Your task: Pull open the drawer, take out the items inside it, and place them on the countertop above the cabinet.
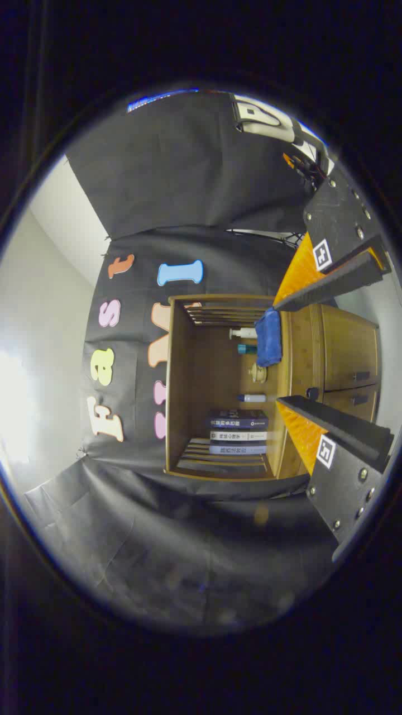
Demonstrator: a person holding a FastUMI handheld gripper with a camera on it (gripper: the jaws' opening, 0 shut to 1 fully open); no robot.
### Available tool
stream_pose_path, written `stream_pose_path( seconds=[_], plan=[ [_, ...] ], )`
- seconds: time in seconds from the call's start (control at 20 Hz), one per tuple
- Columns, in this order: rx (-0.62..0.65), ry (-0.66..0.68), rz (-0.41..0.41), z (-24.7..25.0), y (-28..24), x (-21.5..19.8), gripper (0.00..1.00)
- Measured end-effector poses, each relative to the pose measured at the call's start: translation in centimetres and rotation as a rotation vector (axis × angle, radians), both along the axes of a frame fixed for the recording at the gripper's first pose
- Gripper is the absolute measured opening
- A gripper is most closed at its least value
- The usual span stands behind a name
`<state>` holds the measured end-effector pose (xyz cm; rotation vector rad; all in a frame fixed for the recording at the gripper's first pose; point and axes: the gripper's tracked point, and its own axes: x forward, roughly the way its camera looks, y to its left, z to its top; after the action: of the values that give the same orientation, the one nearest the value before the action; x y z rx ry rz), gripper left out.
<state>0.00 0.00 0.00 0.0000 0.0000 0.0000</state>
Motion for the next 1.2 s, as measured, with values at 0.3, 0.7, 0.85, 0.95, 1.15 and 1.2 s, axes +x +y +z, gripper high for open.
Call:
stream_pose_path(
  seconds=[0.3,0.7,0.85,0.95,1.15,1.2],
  plan=[
    [0.006,0.014,-0.010,-0.4,-0.5,-0.1,0.91],
    [0.024,0.025,-0.029,-0.9,-1.2,0.1,0.91],
    [0.029,0.025,-0.043,-1.4,-1.5,1.4,0.91],
    [0.039,0.014,-0.061,-1.5,-1.6,3.0,0.91],
    [0.072,0.061,-0.083,-4.0,-0.3,7.6,0.90],
    [0.076,0.083,-0.088,-4.9,0.2,8.8,0.90]
  ],
)
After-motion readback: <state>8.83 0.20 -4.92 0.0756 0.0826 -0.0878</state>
